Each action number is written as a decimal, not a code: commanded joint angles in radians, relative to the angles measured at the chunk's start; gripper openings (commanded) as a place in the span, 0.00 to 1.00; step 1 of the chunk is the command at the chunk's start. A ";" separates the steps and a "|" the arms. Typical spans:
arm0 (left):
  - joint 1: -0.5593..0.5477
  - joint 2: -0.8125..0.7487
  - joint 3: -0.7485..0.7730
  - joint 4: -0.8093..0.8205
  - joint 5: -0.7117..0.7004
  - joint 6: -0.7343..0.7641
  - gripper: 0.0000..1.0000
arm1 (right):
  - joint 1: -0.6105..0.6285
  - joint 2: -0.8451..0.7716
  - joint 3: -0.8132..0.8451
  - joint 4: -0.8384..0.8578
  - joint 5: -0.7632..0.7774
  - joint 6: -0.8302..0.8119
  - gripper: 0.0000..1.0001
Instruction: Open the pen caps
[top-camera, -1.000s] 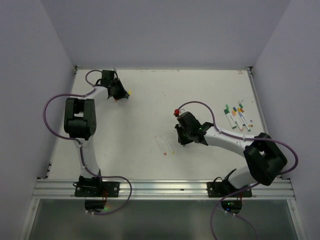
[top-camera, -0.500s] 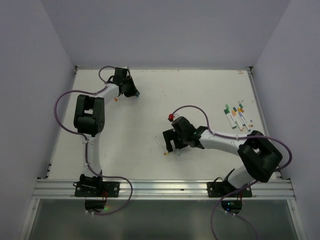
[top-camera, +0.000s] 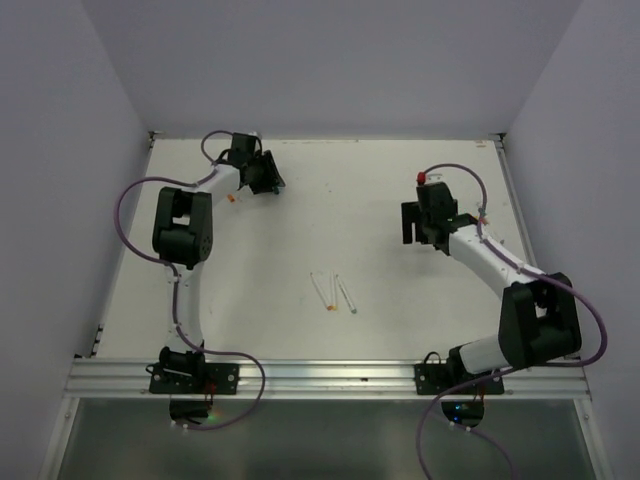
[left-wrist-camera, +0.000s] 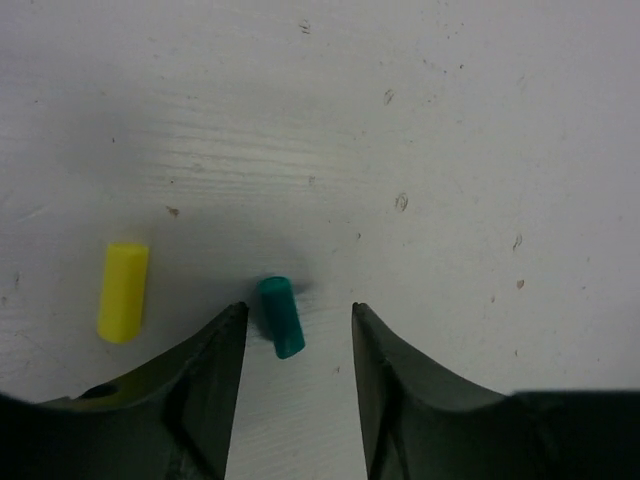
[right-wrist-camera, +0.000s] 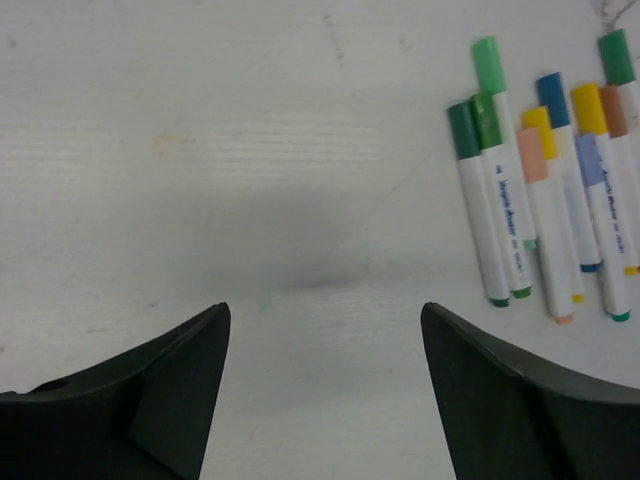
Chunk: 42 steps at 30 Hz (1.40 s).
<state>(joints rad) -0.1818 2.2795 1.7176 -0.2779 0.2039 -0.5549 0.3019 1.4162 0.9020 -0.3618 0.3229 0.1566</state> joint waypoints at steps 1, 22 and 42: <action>-0.002 0.008 0.014 0.008 0.020 0.010 0.52 | -0.185 0.049 0.098 -0.074 -0.054 -0.091 0.78; -0.027 -0.287 -0.193 0.197 0.114 -0.023 0.69 | -0.366 0.329 0.147 0.009 -0.150 -0.223 0.58; -0.027 -0.307 -0.285 0.348 0.285 -0.079 0.67 | -0.365 0.392 0.181 -0.057 -0.280 -0.227 0.00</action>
<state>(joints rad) -0.2073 2.0006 1.4555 -0.0494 0.3740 -0.5949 -0.0601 1.7668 1.0534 -0.3889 0.1387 -0.0586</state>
